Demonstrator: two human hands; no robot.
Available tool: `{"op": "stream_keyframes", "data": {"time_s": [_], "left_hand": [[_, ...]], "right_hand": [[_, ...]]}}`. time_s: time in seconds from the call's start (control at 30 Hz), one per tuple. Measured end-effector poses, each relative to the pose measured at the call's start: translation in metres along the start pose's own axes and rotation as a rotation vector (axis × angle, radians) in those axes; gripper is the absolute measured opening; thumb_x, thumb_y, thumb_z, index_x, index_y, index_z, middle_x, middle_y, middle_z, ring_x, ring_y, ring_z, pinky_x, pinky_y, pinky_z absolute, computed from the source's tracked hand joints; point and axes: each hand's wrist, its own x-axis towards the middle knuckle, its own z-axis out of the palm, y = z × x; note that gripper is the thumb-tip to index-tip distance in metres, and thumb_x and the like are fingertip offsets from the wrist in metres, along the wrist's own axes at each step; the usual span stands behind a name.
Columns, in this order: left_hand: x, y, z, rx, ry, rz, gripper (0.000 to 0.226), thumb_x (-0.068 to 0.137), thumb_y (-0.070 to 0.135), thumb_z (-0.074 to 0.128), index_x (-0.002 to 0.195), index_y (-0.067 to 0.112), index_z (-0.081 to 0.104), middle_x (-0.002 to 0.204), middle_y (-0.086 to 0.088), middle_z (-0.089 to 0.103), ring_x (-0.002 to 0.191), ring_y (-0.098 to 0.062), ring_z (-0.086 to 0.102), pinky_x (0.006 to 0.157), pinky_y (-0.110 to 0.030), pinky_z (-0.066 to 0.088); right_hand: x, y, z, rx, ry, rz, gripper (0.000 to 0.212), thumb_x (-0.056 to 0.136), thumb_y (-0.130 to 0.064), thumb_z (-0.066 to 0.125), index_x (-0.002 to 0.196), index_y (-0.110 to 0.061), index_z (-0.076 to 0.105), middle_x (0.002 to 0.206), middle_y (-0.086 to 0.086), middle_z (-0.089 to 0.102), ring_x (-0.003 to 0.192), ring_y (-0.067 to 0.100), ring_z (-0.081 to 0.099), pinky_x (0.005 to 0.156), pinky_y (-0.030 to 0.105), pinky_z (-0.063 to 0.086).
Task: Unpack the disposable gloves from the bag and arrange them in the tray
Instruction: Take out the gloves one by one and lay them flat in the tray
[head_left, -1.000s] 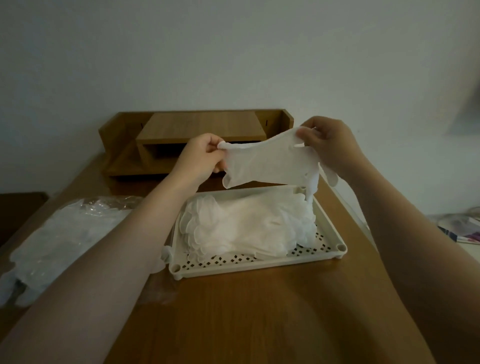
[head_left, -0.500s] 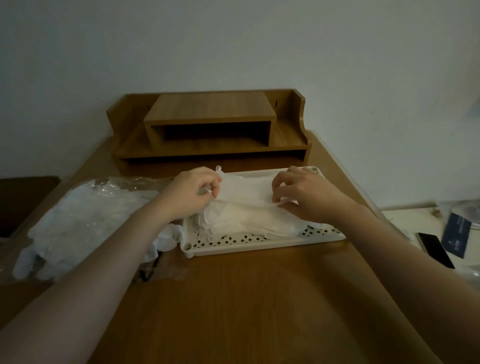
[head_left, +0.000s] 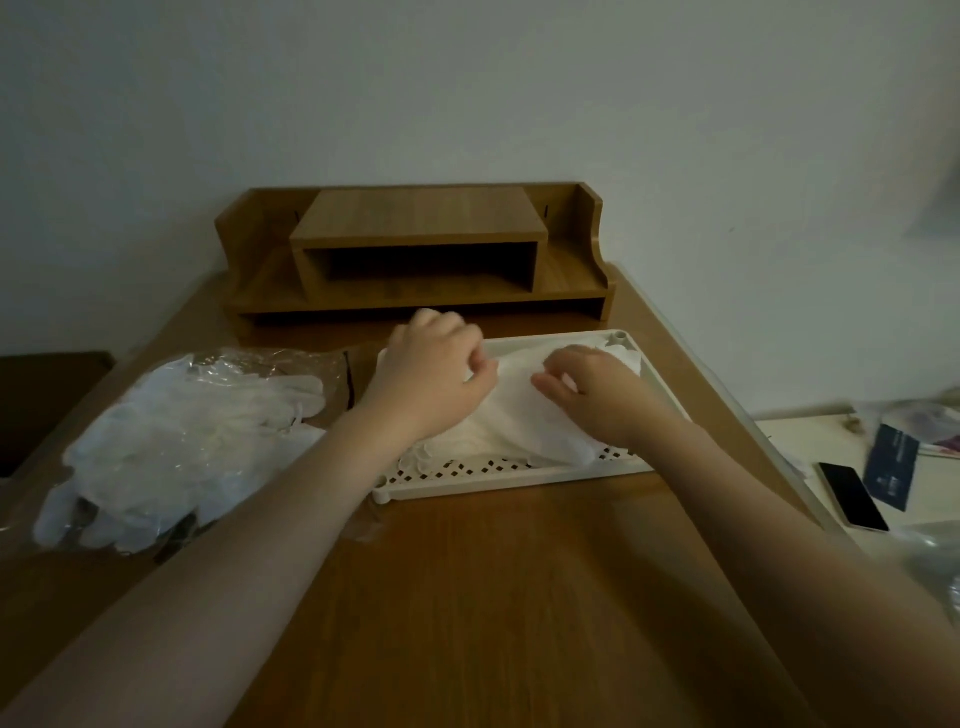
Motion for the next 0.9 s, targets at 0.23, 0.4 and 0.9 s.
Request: {"op": "stream_keyframes", "data": {"time_s": [0.23,0.4,0.9], "left_hand": [[0.014,-0.001,0.064,0.147,-0.449,-0.030,0.065,0.099,0.051,0.017,0.151,0.012,0.013,0.159,-0.008,0.011,0.146,-0.020,0.009,0.118,-0.035,0.004],[0.002,-0.028,0.071,0.194,-0.502,-0.206,0.097,0.084,0.076,0.014,0.151,0.008,-0.007,0.158,-0.011,-0.010,0.146,-0.024,-0.006,0.117,-0.037,-0.003],[-0.028,-0.033,-0.016,-0.349,-0.099,-0.109,0.042,0.098,0.034,0.043,0.139,0.023,0.042,0.144,0.008,0.042,0.129,-0.009,0.039,0.098,-0.021,0.032]], "right_hand": [[0.022,0.013,0.046,-0.431,-0.216,-0.036,0.068,0.097,-0.056,0.018,0.152,-0.021,0.002,0.161,0.002,-0.003,0.147,0.022,-0.010,0.114,0.049,-0.012],[0.033,0.037,0.037,-0.496,-0.227,0.035,0.097,0.074,-0.086,0.021,0.151,-0.032,-0.005,0.160,-0.001,-0.011,0.145,0.027,-0.016,0.110,0.054,-0.018],[0.033,-0.057,0.018,-0.465,0.050,-0.103,0.057,0.088,-0.059,0.048,0.138,-0.030,0.044,0.157,0.002,0.022,0.146,0.032,-0.003,0.109,0.059,-0.015]]}}
